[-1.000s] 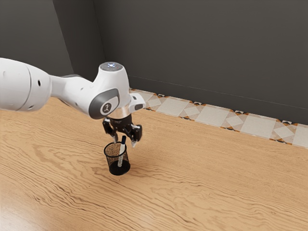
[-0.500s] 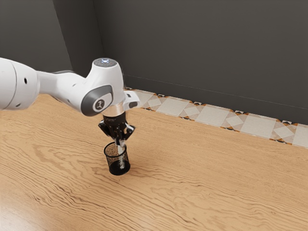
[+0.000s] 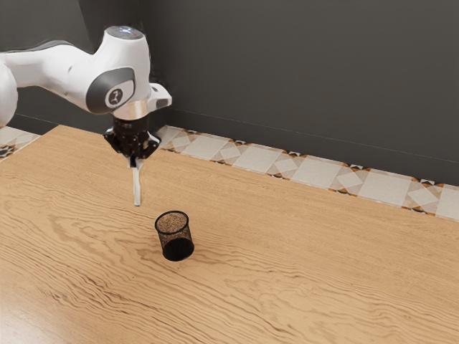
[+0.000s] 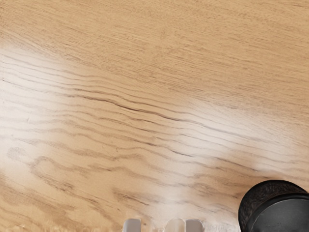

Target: Take the marker out of the pen holder and place it to the left of the pen holder.

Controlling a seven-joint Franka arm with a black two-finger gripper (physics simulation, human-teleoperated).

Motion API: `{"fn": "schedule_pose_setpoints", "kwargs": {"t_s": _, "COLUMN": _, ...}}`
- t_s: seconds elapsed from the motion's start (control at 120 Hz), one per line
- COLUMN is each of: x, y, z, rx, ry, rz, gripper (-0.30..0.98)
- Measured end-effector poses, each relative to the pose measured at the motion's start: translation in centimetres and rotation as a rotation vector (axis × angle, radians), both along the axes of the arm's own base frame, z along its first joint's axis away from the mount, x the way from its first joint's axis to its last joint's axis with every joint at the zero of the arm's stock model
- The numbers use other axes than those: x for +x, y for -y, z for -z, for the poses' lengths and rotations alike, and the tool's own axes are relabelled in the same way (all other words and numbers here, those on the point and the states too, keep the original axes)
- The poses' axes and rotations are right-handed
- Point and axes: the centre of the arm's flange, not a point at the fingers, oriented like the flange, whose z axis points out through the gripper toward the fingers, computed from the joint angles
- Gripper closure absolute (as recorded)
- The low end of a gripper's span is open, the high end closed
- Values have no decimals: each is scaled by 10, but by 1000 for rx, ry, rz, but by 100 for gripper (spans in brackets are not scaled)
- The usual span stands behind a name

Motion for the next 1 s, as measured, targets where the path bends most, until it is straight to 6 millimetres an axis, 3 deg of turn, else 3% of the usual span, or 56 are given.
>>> {"fn": "schedule_pose_setpoints", "kwargs": {"t_s": 0.025, "x": 1, "y": -19, "z": 18, "rx": 2, "ry": -46, "rz": -34, "gripper": 79}}
{"fn": "schedule_pose_setpoints", "kwargs": {"t_s": 0.1, "x": -6, "y": -102, "z": 51, "rx": -10, "ry": -156, "rz": -177, "gripper": 78}}
{"fn": "schedule_pose_setpoints", "kwargs": {"t_s": 0.15, "x": -11, "y": -127, "z": 68, "rx": -30, "ry": -218, "rz": -218, "gripper": 78}}
{"fn": "schedule_pose_setpoints", "kwargs": {"t_s": 0.2, "x": -6, "y": -128, "z": 85, "rx": -44, "ry": -270, "rz": -209, "gripper": 78}}
{"fn": "schedule_pose_setpoints", "kwargs": {"t_s": 0.308, "x": 30, "y": -123, "z": 120, "rx": -73, "ry": -341, "rz": -158, "gripper": 78}}
{"fn": "schedule_pose_setpoints", "kwargs": {"t_s": 0.4, "x": 37, "y": -131, "z": 144, "rx": -102, "ry": -390, "rz": -140, "gripper": 77}}
{"fn": "schedule_pose_setpoints", "kwargs": {"t_s": 0.533, "x": 43, "y": -117, "z": 142, "rx": -145, "ry": -391, "rz": -69, "gripper": 46}}
{"fn": "schedule_pose_setpoints", "kwargs": {"t_s": 0.575, "x": 40, "y": -118, "z": 124, "rx": -148, "ry": -365, "rz": -54, "gripper": 38}}
{"fn": "schedule_pose_setpoints", "kwargs": {"t_s": 0.642, "x": 26, "y": -121, "z": 65, "rx": -144, "ry": -283, "rz": -37, "gripper": 28}}
{"fn": "schedule_pose_setpoints", "kwargs": {"t_s": 0.733, "x": 11, "y": -128, "z": 13, "rx": -135, "ry": -201, "rz": -20, "gripper": 18}}
{"fn": "schedule_pose_setpoints", "kwargs": {"t_s": 0.767, "x": 2, "y": -128, "z": -16, "rx": -129, "ry": -142, "rz": -9, "gripper": 15}}
{"fn": "schedule_pose_setpoints", "kwargs": {"t_s": 0.842, "x": -22, "y": -65, "z": -132, "rx": -101, "ry": 53, "rz": 116, "gripper": 11}}
{"fn": "schedule_pose_setpoints", "kwargs": {"t_s": 0.875, "x": -30, "y": -33, "z": -173, "rx": -93, "ry": 111, "rz": 173, "gripper": 9}}
{"fn": "schedule_pose_setpoints", "kwargs": {"t_s": 0.942, "x": -48, "y": 21, "z": -218, "rx": -85, "ry": 160, "rz": 269, "gripper": 7}}
{"fn": "schedule_pose_setpoints", "kwargs": {"t_s": 1.0, "x": -60, "y": 26, "z": -238, "rx": -74, "ry": 164, "rz": 271, "gripper": 5}}
